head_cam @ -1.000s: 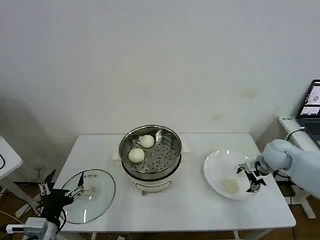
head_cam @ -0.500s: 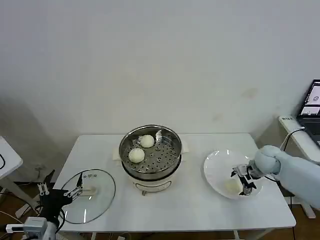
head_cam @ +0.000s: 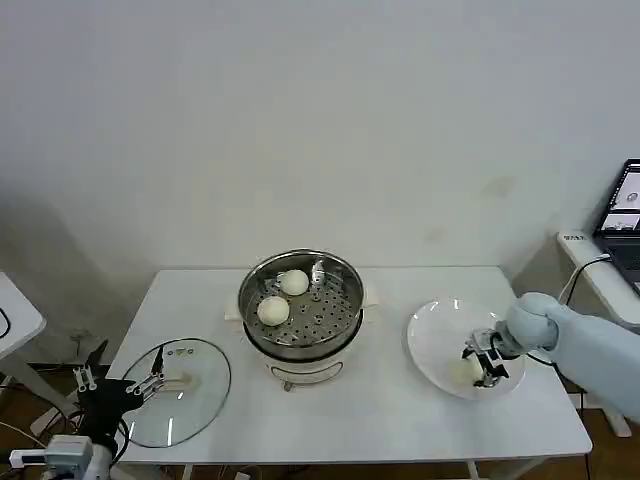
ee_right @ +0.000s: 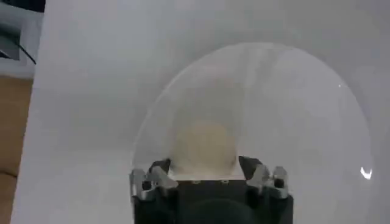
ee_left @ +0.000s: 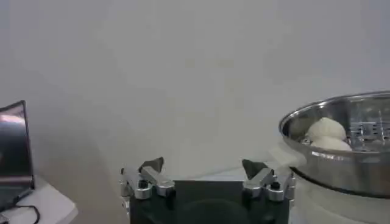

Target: Take steamed baozi put them in steamer then cover it.

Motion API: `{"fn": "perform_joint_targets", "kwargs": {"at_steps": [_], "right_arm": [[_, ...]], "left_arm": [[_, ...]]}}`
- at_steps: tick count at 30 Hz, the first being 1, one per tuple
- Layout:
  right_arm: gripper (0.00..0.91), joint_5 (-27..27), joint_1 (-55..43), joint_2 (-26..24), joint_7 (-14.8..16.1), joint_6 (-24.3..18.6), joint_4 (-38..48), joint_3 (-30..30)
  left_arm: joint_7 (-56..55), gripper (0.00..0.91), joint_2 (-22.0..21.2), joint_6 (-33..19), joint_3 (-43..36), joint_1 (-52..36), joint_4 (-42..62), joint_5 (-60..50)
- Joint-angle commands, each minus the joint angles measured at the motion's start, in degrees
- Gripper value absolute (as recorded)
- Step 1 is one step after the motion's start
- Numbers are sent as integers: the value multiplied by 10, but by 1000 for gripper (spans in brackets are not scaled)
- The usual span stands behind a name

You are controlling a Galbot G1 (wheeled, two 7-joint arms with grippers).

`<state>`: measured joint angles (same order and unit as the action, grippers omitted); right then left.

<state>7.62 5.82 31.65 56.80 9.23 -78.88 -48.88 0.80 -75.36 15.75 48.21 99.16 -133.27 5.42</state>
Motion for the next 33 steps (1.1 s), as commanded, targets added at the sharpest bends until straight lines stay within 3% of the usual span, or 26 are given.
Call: {"fn": "perform_joint_targets", "kwargs": {"at_steps": [1, 6, 12, 18, 23, 33], "right_arm": [[453, -4, -3, -3, 13, 3, -2, 2], [453, -22, -33, -15, 20, 2, -13, -2], [464, -59, -135, -29, 33, -5, -18, -16], [474, -95, -270, 6, 37, -9, 16, -64], [474, -126, -398, 94, 35, -9, 61, -130], [484, -171, -460, 273, 23, 14, 63, -178]], "left_arm": [[-1, 907, 0, 0, 1, 0, 0, 0], [0, 907, 2, 0, 1, 1, -3, 1], [0, 907, 4, 0, 1, -1, -2, 1], [-2, 907, 5, -1, 2, -4, 2, -5], [0, 907, 9, 0, 12, 0, -2, 0], [-3, 907, 10, 9, 12, 0, -4, 16]]}}
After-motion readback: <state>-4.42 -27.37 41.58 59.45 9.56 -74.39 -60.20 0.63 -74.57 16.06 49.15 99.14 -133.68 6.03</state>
